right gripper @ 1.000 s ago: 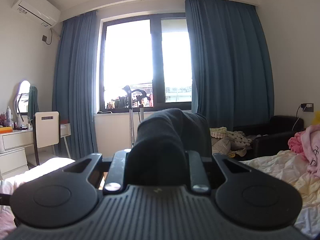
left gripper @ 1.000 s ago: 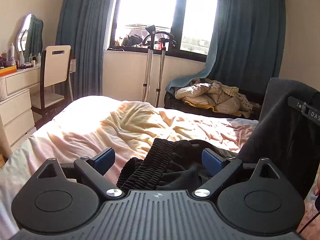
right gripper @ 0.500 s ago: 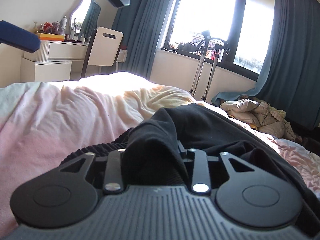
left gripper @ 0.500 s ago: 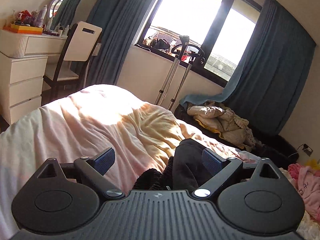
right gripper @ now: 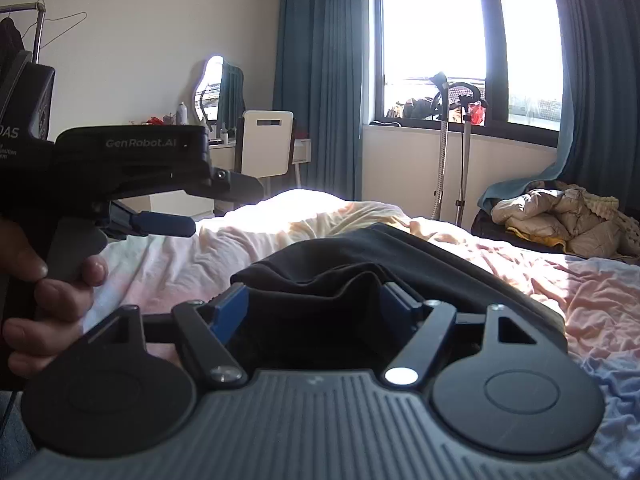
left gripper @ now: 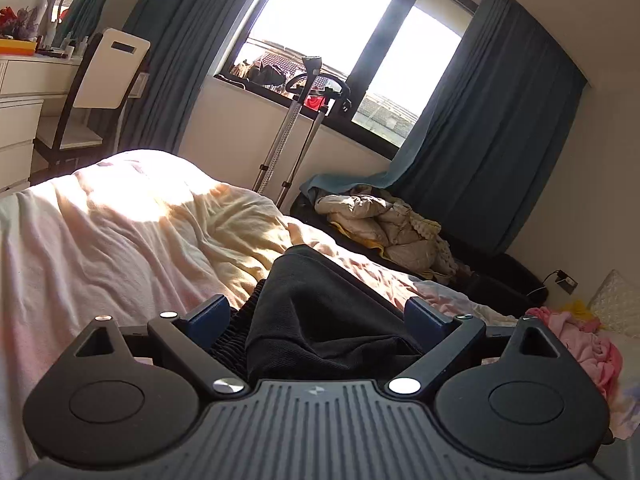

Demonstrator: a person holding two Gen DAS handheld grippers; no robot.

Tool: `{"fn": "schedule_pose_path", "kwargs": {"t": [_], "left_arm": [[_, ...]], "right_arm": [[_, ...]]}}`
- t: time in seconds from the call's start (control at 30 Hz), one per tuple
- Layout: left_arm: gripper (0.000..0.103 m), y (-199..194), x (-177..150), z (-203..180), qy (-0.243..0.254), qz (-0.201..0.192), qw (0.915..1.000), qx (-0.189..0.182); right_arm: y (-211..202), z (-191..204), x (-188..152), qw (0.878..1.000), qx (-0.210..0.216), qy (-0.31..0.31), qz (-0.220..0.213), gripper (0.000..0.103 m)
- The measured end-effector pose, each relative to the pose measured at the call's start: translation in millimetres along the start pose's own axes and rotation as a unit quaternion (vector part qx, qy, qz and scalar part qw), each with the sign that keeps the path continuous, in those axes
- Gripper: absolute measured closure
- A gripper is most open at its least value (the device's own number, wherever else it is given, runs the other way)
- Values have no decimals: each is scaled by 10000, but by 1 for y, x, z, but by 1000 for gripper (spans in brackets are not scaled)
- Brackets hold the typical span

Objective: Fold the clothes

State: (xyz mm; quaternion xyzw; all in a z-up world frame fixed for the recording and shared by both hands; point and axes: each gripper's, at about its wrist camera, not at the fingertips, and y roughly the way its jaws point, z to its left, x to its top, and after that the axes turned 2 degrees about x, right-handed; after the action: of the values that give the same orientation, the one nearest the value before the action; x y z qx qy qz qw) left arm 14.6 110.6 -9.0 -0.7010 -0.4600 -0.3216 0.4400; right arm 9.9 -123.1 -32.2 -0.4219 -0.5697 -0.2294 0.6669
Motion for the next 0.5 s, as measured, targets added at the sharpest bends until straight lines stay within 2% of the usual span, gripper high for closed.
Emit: {"fn": "schedule_pose_path", "kwargs": {"t": [0.1,0.17,0.23,0.27,0.33,0.4,0.5], "left_arm": [[8,-3,-6,-13,72,35,9996,-256],[8,-6,-10,-17,-47,97,9986,-511],[8,-7,-13,-22,-152,176,9965,-800],[8,-7,-15,-25,-143,181,9955,-923],[6,-5,-20,-30,-58,233,9930,-1156],[6,1,-26,-33,-15,374,9904,-1331],[5,12,-36,-36,-88,497,9897,-1337]], "right_arm": [[-31,-26,-17,9968,-801,1,79,29],[-41,-42,-31,9912,-1267,346,179,29],[-39,-60,-41,9869,-1225,1001,306,29],[-35,-62,-41,9871,-1151,1064,314,30],[-27,-60,-37,9889,-1126,955,152,29],[-22,-54,-32,9922,-930,825,-31,29],[-20,-45,-32,9961,-682,559,-21,29]]}}
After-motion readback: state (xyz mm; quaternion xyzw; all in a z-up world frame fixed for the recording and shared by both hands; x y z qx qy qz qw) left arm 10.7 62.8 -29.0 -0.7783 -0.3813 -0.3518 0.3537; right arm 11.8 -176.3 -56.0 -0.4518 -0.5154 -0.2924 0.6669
